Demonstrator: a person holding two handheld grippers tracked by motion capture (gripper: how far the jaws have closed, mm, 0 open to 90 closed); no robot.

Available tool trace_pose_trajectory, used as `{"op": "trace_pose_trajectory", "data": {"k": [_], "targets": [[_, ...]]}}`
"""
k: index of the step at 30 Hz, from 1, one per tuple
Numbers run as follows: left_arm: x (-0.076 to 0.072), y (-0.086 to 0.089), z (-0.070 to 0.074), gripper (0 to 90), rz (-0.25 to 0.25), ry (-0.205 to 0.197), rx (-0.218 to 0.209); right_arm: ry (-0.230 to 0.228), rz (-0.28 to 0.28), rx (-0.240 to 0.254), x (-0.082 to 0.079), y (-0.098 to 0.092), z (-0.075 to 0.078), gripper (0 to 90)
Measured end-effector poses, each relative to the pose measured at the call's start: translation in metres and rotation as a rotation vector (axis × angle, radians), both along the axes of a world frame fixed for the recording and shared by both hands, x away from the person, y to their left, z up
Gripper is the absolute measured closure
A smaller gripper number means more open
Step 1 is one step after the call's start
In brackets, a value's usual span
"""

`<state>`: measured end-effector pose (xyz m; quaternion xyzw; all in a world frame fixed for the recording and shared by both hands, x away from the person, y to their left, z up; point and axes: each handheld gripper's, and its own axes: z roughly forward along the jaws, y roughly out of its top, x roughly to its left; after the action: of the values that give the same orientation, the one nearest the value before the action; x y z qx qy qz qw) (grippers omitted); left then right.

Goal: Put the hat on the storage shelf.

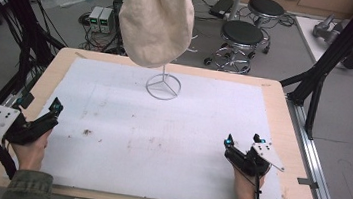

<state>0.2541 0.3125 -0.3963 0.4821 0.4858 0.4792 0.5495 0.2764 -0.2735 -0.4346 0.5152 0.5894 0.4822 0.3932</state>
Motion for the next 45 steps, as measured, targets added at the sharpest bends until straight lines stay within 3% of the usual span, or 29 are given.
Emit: {"op": "trace_pose_trajectory", "data": {"k": [2,8,15,19,26,34,45], "targets": [[-0.003,0.002,-0.005,18.2,0.02,0.001,-0.014,-0.003,-0.003,0.003,-0.001,0.0,0.0,9.9],[-0.007,0.004,-0.013,17.9,0.047,0.03,0.014,-0.015,-0.014,-0.001,-0.004,0.002,0.001,9.9],[-0.007,0.004,-0.022,17.9,0.043,0.062,0.023,-0.044,-0.027,-0.011,-0.01,0.006,0.002,9.9],[-0.009,0.004,-0.025,17.8,0.025,0.072,-0.004,-0.055,-0.022,-0.016,-0.011,0.006,0.003,9.9],[-0.012,0.001,-0.027,17.2,0.002,0.08,-0.003,-0.053,-0.028,-0.002,-0.013,0.002,0.002,9.9],[-0.016,0.004,-0.028,17.1,0.012,0.087,-0.002,-0.025,-0.022,0.022,-0.011,-0.001,0.0,9.9],[-0.014,0.004,-0.032,17.1,0.009,0.101,-0.007,-0.005,-0.005,0.017,-0.008,-0.001,-0.002,10.0]]}}
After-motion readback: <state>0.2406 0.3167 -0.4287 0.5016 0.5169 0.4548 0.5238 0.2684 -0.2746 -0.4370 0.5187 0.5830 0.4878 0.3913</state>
